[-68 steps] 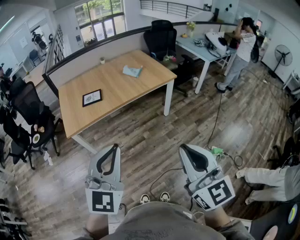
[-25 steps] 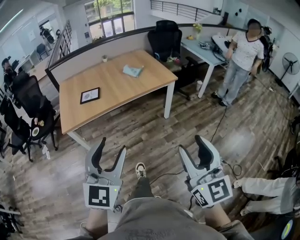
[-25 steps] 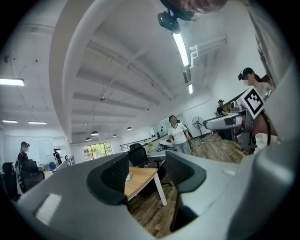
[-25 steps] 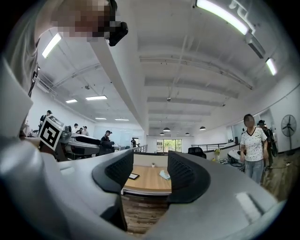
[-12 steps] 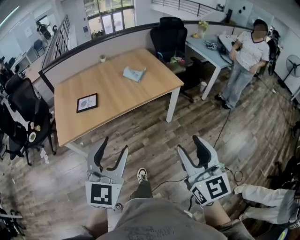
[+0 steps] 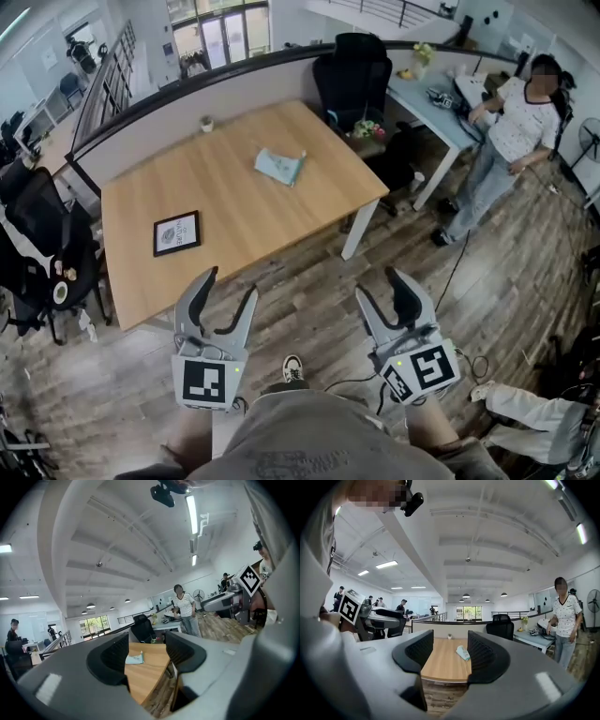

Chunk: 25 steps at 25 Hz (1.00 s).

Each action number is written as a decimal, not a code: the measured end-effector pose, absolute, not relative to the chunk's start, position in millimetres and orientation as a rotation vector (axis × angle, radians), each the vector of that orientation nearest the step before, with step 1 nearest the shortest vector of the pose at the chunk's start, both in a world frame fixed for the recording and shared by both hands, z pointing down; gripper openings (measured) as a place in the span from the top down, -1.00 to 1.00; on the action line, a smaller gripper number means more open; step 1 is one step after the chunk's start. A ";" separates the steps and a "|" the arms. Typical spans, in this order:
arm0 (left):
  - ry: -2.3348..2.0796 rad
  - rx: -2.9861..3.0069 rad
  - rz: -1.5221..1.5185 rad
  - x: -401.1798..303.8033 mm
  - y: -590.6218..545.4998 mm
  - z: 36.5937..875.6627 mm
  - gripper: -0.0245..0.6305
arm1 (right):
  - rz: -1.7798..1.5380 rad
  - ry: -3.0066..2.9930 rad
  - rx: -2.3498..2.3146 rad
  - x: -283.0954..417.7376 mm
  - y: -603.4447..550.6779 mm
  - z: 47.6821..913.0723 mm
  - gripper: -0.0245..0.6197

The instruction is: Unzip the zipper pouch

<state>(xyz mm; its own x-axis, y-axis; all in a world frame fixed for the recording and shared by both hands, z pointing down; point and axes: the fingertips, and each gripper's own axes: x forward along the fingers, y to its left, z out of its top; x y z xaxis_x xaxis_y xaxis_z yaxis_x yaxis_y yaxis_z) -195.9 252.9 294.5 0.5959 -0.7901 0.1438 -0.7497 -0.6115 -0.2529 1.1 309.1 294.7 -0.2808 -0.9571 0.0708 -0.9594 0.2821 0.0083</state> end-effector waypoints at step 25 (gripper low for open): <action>1.403 -2.599 -0.436 -143.5 15.6 316.3 0.17 | 0.101 -2.518 1.664 50.8 48.8 329.5 0.27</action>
